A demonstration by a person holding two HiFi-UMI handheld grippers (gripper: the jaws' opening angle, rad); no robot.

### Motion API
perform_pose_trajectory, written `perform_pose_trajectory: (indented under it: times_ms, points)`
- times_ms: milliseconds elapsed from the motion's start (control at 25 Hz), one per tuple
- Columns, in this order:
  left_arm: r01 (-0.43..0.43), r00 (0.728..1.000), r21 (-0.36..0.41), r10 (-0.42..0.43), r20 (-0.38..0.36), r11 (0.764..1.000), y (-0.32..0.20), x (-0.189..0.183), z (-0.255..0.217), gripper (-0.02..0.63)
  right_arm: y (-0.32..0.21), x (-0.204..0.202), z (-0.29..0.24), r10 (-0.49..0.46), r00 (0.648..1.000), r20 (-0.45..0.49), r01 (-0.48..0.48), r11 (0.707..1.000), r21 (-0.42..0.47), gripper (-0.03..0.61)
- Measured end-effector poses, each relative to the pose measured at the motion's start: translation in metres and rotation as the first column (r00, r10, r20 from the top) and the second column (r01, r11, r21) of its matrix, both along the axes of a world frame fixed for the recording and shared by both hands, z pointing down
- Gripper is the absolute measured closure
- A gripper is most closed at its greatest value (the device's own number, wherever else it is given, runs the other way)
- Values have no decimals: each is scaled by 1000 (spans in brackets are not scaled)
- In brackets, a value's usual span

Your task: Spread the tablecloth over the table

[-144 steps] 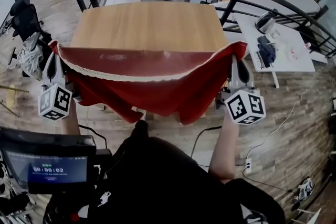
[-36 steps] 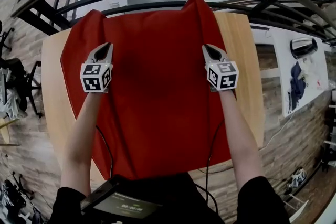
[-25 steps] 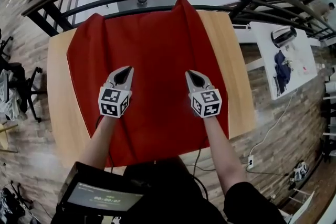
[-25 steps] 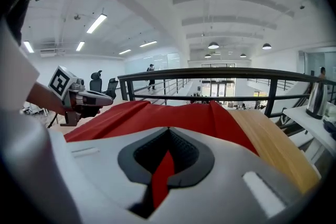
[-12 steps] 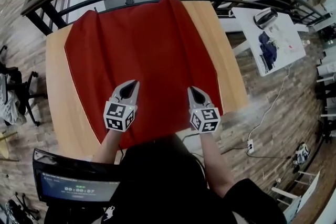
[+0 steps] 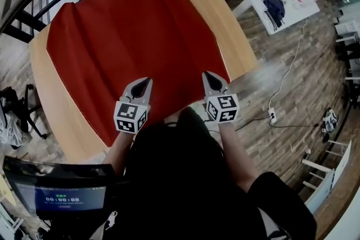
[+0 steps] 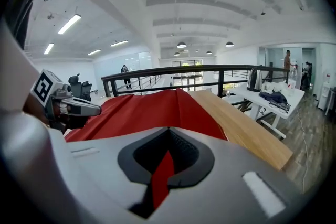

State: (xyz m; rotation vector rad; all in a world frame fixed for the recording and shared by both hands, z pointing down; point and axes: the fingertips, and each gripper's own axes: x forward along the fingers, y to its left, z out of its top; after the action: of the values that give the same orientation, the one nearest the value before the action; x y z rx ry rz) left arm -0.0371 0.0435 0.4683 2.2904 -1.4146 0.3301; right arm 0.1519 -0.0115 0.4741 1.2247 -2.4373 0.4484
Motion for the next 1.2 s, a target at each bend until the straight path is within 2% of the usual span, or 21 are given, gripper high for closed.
perform_pose_trajectory:
  times_ms: [240,360,520,640,720,920,1040,1200]
  points:
    - [-83,996,-17,83,19,996,-19,77,15,609,-6,78,26,62,998,-21,-63,997,-52,569]
    - [-114,993,-50,114,8,992,-29,124,26,609,-12,125,53,104,993,-57,-109,989,-98,569]
    - [-154,986,-97,159,48,983,-40,177,46,607,-27,169,96,107,990,-91,-122,976,-180,569]
    - [-165,982,-129,175,70,978,-45,207,55,607,-35,181,121,40,994,-98,-61,973,-221,564]
    - [-156,982,-143,170,86,977,-51,222,59,607,-39,179,132,-29,995,-90,7,973,-232,502]
    - [-99,984,-169,122,131,981,-77,247,74,607,-51,170,145,-174,980,-101,147,962,-230,454]
    - [-79,983,-181,107,151,980,-85,259,75,607,-52,172,150,-210,972,-108,179,954,-243,446]
    - [-93,976,-211,131,174,973,-87,271,82,607,-52,172,150,-223,969,-104,196,955,-221,464]
